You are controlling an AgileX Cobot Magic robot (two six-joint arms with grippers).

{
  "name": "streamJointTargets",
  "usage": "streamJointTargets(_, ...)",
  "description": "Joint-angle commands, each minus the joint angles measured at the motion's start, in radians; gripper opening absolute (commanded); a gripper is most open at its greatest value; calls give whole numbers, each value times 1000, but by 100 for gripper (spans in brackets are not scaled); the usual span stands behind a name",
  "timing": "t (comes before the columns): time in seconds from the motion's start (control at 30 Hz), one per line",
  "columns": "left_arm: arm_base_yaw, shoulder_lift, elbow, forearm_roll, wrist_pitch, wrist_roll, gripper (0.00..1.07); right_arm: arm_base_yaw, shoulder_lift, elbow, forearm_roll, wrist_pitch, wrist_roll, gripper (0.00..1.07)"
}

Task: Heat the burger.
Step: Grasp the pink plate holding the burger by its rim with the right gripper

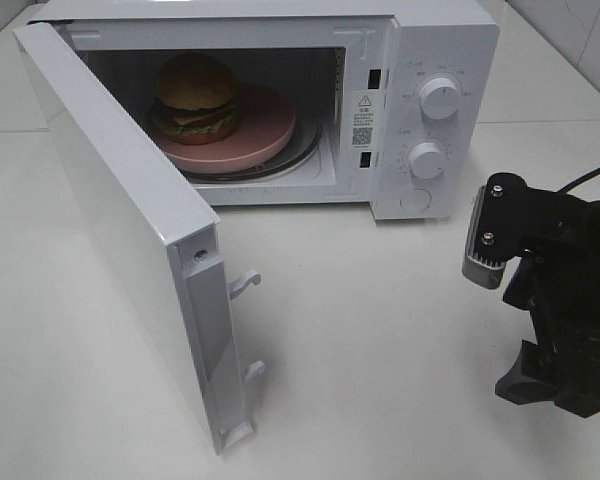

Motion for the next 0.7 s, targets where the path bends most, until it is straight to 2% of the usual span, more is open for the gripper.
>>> streamJointTargets(0.03,3,-16,-1,-1,3,-3,101,-2,-6,-9,14,5,-68,74)
streamJointTargets(0.17,3,-16,-1,-1,3,-3,101,-2,-6,-9,14,-3,-73,69)
streamJointTargets(0.4,3,-16,-1,-1,3,-3,101,-2,-6,-44,11,3,-73,77)
streamJointTargets(0.7,3,-16,-1,-1,3,-3,101,-2,-6,-91,1,34,-95,76)
